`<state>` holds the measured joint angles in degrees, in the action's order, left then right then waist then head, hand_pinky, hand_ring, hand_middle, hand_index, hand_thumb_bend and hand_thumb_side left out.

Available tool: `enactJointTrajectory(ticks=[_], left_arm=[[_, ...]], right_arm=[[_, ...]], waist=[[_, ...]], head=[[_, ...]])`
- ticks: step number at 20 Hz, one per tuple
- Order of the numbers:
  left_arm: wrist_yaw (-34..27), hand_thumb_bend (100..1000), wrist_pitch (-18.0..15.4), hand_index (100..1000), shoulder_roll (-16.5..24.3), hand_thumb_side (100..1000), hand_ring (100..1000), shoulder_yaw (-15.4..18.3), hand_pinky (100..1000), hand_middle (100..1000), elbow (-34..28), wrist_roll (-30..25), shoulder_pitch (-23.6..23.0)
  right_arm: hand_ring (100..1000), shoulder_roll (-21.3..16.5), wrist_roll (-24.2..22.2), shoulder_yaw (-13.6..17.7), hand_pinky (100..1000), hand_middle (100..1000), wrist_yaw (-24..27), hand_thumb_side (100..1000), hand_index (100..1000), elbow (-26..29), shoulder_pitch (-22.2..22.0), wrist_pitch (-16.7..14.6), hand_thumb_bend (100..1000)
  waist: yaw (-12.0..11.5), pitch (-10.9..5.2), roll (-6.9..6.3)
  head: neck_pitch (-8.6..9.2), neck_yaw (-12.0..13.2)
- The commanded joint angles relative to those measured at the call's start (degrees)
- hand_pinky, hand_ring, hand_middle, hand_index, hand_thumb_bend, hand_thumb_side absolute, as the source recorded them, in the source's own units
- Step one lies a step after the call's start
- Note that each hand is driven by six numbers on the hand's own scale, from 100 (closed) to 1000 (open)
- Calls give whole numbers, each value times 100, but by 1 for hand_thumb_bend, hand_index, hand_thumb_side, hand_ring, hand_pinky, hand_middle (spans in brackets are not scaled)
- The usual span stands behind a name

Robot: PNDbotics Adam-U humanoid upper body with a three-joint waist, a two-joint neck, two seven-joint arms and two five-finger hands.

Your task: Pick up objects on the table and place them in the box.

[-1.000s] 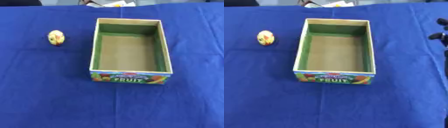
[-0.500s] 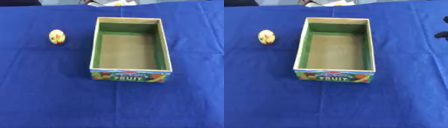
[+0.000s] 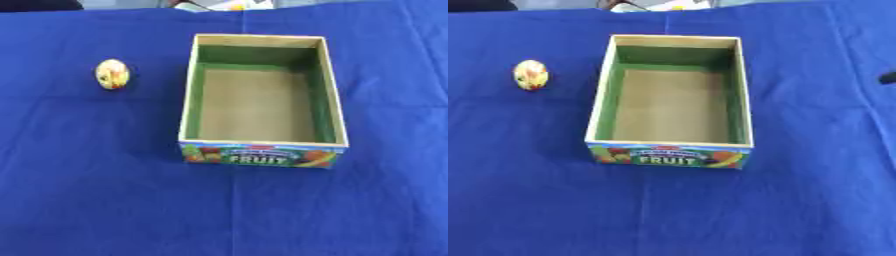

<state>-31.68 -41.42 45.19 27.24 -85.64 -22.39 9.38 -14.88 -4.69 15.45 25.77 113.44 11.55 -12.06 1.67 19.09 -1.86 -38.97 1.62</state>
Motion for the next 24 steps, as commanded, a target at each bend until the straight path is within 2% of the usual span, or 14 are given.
enactJointTrajectory(ticks=[1,4,6,7,11,18,24], left_arm=[[375,100,-1052,902,745,845,583,-93,585,610,432,-889,304],[948,100,-1055,903,1219,814,592,-308,576,607,861,-746,647],[1358,100,-1055,905,1473,815,594,-537,574,609,1175,-597,845],[1578,100,-1055,907,1579,786,598,-670,572,611,1354,-519,974],[2549,100,-1055,917,1769,747,599,-1246,569,598,2040,-324,1567],[3996,100,-1055,993,1425,769,630,-1829,579,648,2876,-351,2670],[5379,100,-1055,1000,915,935,725,-2055,628,746,3514,-743,3453]], right_arm=[[744,-147,-24,-3,502,489,-58,1000,829,115,5,-36,100],[744,-162,-42,-27,502,489,-54,1000,828,115,-7,-31,100],[744,-183,-61,-49,502,489,-40,1000,828,115,-16,-31,100],[744,-191,-71,-60,502,489,-33,1000,828,115,-22,-27,100],[744,-203,-115,-106,502,489,9,1000,829,115,-11,19,100],[746,-189,-186,-157,503,489,60,1000,831,115,25,139,100],[746,-198,-268,-212,504,489,85,1000,831,115,31,145,100]], waist=[[-3,-87,-13],[21,-114,-24],[45,-136,-41],[58,-148,-49],[122,-187,-73],[203,-213,-104],[282,-210,-110]], head=[[75,-6],[74,-6],[79,20],[81,36],[72,137],[136,274],[180,340]])
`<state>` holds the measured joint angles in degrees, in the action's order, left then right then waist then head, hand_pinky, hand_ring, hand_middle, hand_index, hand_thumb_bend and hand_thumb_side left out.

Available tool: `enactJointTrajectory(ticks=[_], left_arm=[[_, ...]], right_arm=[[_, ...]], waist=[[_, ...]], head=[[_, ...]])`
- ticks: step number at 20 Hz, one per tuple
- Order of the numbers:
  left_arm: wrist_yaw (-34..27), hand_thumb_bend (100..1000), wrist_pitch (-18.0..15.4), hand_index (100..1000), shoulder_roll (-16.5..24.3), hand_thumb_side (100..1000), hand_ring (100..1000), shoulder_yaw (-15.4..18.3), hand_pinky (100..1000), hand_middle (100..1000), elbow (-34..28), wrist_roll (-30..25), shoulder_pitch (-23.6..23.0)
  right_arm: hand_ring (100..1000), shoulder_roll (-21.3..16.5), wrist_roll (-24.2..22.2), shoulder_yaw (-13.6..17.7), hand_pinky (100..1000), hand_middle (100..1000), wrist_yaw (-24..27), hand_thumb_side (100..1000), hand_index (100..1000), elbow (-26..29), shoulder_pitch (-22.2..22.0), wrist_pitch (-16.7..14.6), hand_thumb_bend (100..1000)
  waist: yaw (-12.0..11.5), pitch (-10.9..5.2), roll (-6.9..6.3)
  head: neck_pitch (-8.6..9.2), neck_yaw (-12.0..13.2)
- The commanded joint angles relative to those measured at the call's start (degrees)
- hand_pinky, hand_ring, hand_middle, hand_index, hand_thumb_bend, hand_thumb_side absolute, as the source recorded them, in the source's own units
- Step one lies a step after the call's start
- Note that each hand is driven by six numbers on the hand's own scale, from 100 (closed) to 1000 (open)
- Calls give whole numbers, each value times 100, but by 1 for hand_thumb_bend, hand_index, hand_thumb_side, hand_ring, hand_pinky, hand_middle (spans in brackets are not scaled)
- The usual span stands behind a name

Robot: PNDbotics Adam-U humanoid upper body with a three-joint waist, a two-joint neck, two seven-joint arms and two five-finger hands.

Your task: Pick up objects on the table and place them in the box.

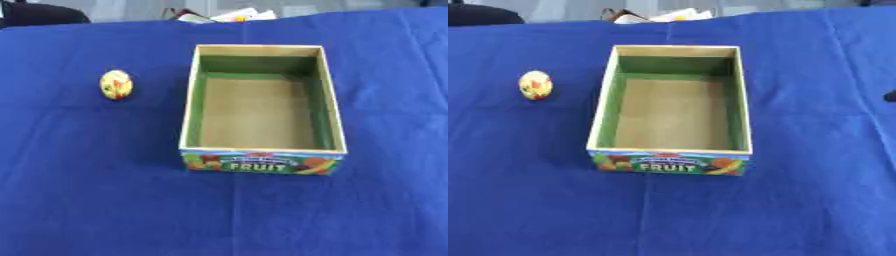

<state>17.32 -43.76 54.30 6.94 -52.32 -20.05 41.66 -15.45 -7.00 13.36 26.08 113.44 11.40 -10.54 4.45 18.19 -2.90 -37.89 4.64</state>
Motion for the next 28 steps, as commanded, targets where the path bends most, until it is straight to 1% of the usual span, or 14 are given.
enactJointTrajectory(ticks=[1,3,7,8,9,10,11,12,17,18,20,25,27,28], left_arm=[[672,100,-821,1000,-92,956,733,-24,635,753,275,-1047,330],[1001,100,-821,1000,-280,1000,750,-29,647,769,429,-1175,506],[1522,100,-821,1000,-536,1000,768,-90,660,784,520,-1301,715],[1628,126,-821,1000,-600,1000,772,-109,667,789,547,-1319,754],[1717,126,-821,1000,-655,1000,772,-129,667,789,573,-1341,791],[1795,175,-821,1000,-701,1000,779,-161,670,798,593,-1375,823],[1870,180,-821,1000,-742,1000,781,-191,671,801,610,-1412,857],[1949,220,-821,1000,-786,1000,792,-224,677,814,630,-1458,894],[2240,260,-821,1000,-1001,1000,802,-294,689,827,765,-1681,1087],[2272,296,-821,1000,-1041,1000,813,-294,702,841,797,-1725,1120],[2375,336,-821,1000,-1115,1000,819,-274,706,848,869,-1790,1183],[2757,371,-821,1000,-1258,1000,831,-244,721,860,970,-1769,1271],[2890,436,-821,1000,-1302,1000,836,-247,727,859,1012,-1746,1297],[2961,486,-821,1000,-1324,1000,839,-245,730,862,1036,-1737,1315]], right_arm=[[746,-140,-45,-5,504,489,50,1000,831,115,40,-8,100],[747,-129,-68,-16,504,488,35,1000,831,115,38,-1,100],[747,-111,-98,-35,504,488,8,1000,832,115,50,15,100],[748,-106,-105,-40,504,488,5,1000,832,115,54,21,100],[748,-101,-110,-43,504,488,1,1000,832,115,57,25,100],[748,-98,-114,-46,505,488,-1,1000,832,115,59,28,100],[748,-97,-118,-48,505,488,-2,1000,832,115,60,31,100],[748,-97,-124,-53,505,488,-2,1000,832,115,63,32,100],[748,-83,-150,-67,505,488,-5,1000,833,115,70,39,100],[748,-79,-154,-69,506,488,-6,1000,833,115,72,40,100],[749,-69,-167,-76,506,488,-12,1000,833,115,78,44,100],[750,-36,-195,-81,506,488,-40,1000,835,115,105,53,100],[751,-26,-205,-80,507,488,-60,1000,835,115,116,58,100],[751,-19,-209,-82,507,488,-72,1000,836,115,124,64,100]], waist=[[10,-119,-6],[23,-112,-10],[56,-94,-19],[65,-91,-20],[71,-88,-20],[81,-86,-22],[88,-85,-23],[96,-83,-25],[129,-75,-22],[138,-70,-22],[157,-59,-22],[213,-7,-29],[237,16,-45],[250,29,-56]], head=[[64,37],[58,40],[100,61],[111,70],[119,74],[125,84],[126,92],[131,108],[153,165],[160,177],[170,197],[224,252],[239,267],[249,282]])
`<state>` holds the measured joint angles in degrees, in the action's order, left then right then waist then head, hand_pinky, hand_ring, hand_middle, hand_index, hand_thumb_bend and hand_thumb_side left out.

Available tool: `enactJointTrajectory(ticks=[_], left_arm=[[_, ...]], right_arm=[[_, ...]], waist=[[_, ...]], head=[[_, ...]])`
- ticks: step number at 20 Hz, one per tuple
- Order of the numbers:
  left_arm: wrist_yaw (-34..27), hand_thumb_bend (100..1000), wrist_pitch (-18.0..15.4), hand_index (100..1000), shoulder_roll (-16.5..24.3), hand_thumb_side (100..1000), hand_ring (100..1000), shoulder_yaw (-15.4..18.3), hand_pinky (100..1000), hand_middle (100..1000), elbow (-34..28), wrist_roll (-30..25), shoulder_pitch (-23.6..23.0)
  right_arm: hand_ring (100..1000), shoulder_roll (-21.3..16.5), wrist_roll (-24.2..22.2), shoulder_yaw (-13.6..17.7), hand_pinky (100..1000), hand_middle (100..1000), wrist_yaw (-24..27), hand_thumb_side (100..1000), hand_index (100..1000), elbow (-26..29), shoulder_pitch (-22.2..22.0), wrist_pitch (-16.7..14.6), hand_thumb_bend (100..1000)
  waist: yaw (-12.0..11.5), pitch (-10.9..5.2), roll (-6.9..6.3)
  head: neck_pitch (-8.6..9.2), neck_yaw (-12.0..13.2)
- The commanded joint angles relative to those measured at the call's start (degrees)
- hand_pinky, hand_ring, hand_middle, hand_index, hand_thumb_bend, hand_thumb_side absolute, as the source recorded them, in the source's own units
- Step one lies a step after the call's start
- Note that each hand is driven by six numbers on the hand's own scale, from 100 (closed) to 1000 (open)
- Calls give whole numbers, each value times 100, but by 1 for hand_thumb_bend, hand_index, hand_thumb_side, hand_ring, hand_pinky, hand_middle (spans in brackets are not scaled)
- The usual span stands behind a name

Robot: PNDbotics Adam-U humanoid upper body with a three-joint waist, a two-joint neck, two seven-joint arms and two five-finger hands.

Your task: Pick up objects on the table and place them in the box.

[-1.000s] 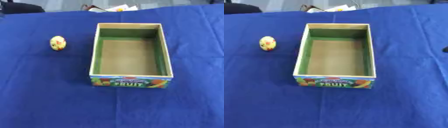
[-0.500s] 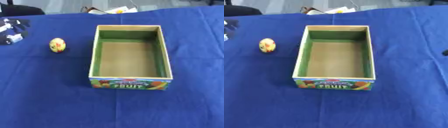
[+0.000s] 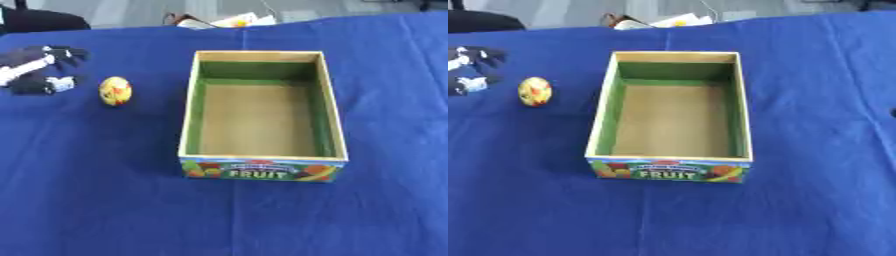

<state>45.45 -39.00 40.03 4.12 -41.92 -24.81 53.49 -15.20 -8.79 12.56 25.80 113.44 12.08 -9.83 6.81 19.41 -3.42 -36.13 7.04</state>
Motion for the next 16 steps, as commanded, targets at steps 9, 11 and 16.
enactJointTrajectory(ticks=[9,11,16], left_arm=[[1220,691,-1297,1000,28,1000,854,203,735,884,195,-540,250],[1399,674,-1297,1000,-11,1000,846,187,732,868,270,-296,261],[1708,605,-1297,1000,-88,1000,830,120,721,840,396,104,303]], right_arm=[[753,-6,-70,-13,508,487,-125,1000,838,115,103,34,100],[753,5,-81,-18,508,487,-137,1000,838,115,109,40,100],[754,37,-106,-26,509,487,-159,1000,839,115,122,44,100]], waist=[[92,-15,-57],[101,-4,-59],[140,27,-46]], head=[[131,106],[147,115],[188,191]])
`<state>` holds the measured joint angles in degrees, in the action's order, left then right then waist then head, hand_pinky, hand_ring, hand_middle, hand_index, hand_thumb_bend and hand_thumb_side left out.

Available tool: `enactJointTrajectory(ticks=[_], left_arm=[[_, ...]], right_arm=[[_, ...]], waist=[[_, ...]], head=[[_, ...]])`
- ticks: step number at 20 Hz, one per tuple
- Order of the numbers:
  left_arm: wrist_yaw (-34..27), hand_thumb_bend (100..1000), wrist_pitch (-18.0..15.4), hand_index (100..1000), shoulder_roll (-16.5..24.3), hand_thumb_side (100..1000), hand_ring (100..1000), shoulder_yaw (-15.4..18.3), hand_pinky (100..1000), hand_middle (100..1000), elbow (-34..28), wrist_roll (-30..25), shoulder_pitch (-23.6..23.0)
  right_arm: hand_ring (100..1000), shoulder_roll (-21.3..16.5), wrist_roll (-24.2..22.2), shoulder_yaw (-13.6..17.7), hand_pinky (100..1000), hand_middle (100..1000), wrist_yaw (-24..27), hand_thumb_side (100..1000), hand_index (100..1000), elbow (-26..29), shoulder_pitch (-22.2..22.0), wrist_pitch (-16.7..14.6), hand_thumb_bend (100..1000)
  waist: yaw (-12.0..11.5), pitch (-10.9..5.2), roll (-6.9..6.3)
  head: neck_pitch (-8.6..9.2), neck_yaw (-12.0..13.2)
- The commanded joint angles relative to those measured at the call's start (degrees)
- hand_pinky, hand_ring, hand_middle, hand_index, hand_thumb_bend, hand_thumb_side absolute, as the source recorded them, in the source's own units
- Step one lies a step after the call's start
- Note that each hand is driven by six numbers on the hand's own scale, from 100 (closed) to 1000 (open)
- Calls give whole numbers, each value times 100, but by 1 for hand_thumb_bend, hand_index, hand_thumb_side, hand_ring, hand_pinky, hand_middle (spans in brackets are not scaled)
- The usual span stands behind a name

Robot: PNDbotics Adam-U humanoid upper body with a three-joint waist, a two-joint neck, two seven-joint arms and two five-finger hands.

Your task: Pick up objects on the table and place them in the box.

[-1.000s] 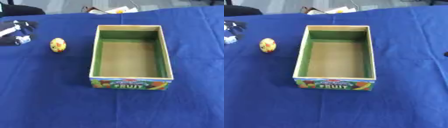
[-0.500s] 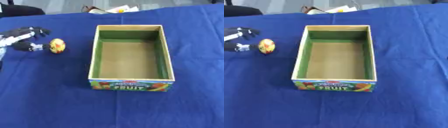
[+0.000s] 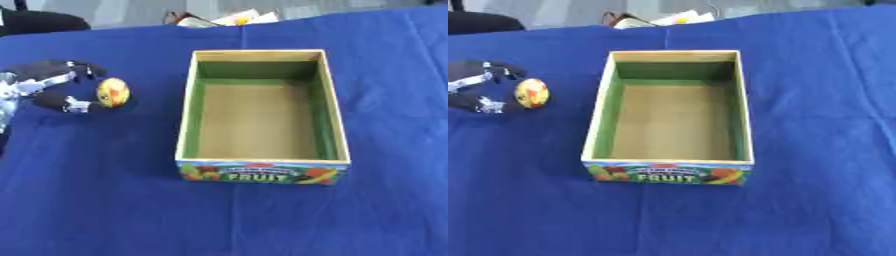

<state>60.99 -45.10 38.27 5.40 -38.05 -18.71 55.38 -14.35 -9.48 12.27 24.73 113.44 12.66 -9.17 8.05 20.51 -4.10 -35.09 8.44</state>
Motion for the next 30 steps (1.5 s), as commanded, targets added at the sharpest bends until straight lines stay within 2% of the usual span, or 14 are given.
enactJointTrajectory(ticks=[1,8,12,14,16,20,24,30], left_arm=[[198,583,-686,1000,78,1000,822,-8,716,829,21,-433,119],[296,490,-686,1000,1,977,793,-2,689,785,134,-31,158],[456,478,-686,996,13,938,779,52,664,758,142,221,156],[617,479,-686,974,17,891,772,44,653,748,143,358,141],[770,394,-686,922,6,753,752,17,632,718,142,507,129],[992,375,-686,901,-37,722,744,-92,620,706,128,787,109],[1133,343,-686,849,-76,690,706,-106,580,647,111,1095,116],[1394,264,-686,780,-110,515,629,-125,505,562,98,1651,94]], right_arm=[[754,-44,-40,2,509,487,-54,1000,839,115,65,-29,100],[756,-11,-86,-12,510,487,-103,1000,840,115,93,-25,100],[757,15,-105,-10,510,487,-147,1000,841,115,104,-5,100],[757,22,-108,-7,510,486,-167,1000,842,115,107,0,100],[757,28,-113,-8,511,486,-185,1000,843,115,107,11,100],[757,46,-122,-5,511,486,-220,1000,843,115,110,33,100],[758,60,-118,2,512,486,-227,1000,844,115,105,33,100],[758,71,-111,14,512,487,-224,1000,844,115,98,24,100]], waist=[[26,-74,24],[83,-11,3],[96,21,-12],[96,32,-20],[91,40,-28],[85,49,-30],[83,51,-18],[90,48,-5]], head=[[88,64],[98,98],[103,84],[77,73],[45,57],[28,37],[59,34],[57,34]])
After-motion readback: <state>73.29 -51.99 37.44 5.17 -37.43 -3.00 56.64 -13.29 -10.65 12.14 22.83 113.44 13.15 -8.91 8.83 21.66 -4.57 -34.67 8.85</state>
